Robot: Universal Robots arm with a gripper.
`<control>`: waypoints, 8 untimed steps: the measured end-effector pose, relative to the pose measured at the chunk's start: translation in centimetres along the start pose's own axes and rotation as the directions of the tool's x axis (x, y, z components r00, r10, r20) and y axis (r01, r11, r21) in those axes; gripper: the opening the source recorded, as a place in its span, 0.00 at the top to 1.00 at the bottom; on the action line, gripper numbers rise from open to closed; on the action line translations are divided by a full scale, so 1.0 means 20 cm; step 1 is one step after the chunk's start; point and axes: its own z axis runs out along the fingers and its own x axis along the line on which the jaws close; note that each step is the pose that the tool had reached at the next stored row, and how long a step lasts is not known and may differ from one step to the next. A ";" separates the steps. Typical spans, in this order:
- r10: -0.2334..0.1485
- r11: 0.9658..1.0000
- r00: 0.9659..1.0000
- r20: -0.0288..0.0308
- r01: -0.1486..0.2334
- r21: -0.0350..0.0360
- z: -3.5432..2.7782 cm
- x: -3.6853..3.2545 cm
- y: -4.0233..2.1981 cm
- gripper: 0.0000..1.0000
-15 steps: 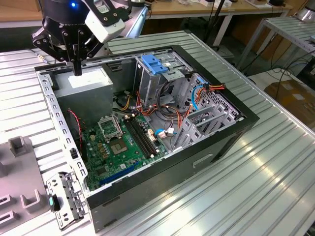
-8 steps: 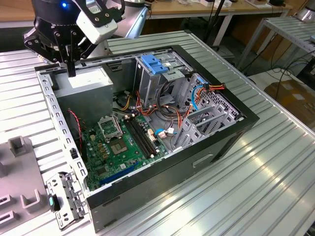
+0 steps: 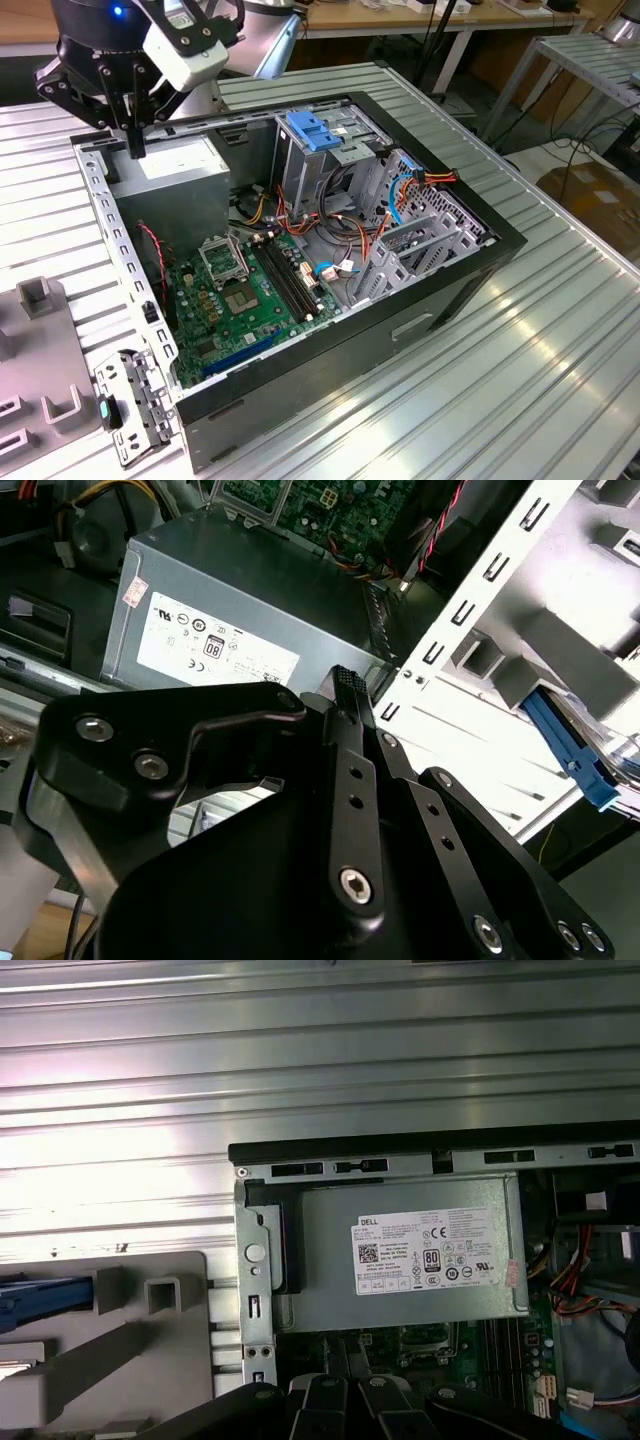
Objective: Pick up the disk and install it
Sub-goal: 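Reach for the disk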
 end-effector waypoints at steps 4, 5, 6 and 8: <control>0.000 1.000 1.000 -0.001 0.000 0.000 0.001 0.013 -0.001 0.89; 0.000 1.000 1.000 -0.001 0.000 0.000 0.001 0.016 -0.001 0.89; 0.000 1.000 1.000 -0.002 0.000 0.000 0.001 0.020 -0.001 0.89; 0.000 1.000 1.000 -0.002 0.000 0.000 0.001 0.025 -0.002 0.89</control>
